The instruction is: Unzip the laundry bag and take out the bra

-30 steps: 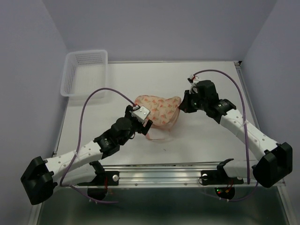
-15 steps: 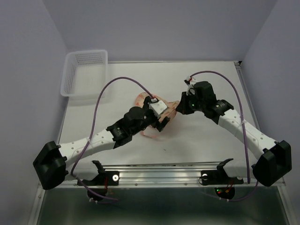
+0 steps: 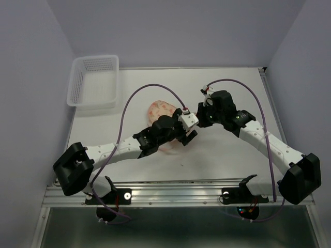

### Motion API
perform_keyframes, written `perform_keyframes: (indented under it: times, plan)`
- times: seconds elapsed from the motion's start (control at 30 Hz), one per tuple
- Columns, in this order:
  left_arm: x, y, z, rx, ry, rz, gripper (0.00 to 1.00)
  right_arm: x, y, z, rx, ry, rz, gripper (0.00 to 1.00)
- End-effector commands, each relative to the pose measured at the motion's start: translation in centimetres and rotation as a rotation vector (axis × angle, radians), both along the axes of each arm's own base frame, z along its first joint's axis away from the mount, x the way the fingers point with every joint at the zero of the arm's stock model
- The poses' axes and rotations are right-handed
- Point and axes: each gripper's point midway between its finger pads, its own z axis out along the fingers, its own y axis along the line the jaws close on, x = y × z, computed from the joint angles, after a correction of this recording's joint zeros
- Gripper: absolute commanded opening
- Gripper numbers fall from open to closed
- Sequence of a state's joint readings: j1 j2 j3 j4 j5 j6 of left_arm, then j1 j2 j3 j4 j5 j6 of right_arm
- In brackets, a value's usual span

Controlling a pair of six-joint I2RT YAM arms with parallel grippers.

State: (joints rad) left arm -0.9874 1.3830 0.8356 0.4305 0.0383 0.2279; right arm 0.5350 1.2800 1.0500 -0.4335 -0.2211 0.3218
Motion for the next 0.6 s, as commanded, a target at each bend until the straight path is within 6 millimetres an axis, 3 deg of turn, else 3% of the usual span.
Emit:
perform_keyframes:
  times: [0.0,0.07,0.13,0.2,0.23,0.27,0.33,0.57]
  plan:
    - [0.3,-0.9,0.9,-0.027,-0.046,-0.015,0.76,1.0,1.2,2.7,0.058,-0.081,0.011,0.01]
    - [0.4,-0.9,0.0,-0.012,-0.035,-0.010,0.66,1.0,1.2,2.9,0.062,-0.084,0.013,0.01]
    - [0.6,-0.6,-0.8,0.003,-0.028,0.010,0.63,0.9,1.3,2.8,0.065,-0.080,0.016,0.01]
    - [0.8,-0.3,-1.1,0.008,-0.027,0.026,0.50,0.8,1.2,2.8,0.065,-0.080,0.016,0.01]
    - [1.1,0.0,-1.3,0.015,-0.031,0.050,0.29,0.8,1.2,2.8,0.064,-0.081,0.017,0.01]
    - [1.1,0.2,-1.3,0.016,-0.034,0.055,0.15,0.8,1.1,2.8,0.063,-0.081,0.016,0.01]
    - [1.1,0.5,-1.6,0.027,-0.034,0.065,0.00,0.8,1.0,2.7,0.059,-0.084,0.012,0.01]
    - [0.0,3.2,-2.7,0.055,-0.030,0.087,0.00,1.5,-0.8,1.8,-0.012,-0.114,-0.067,0.01]
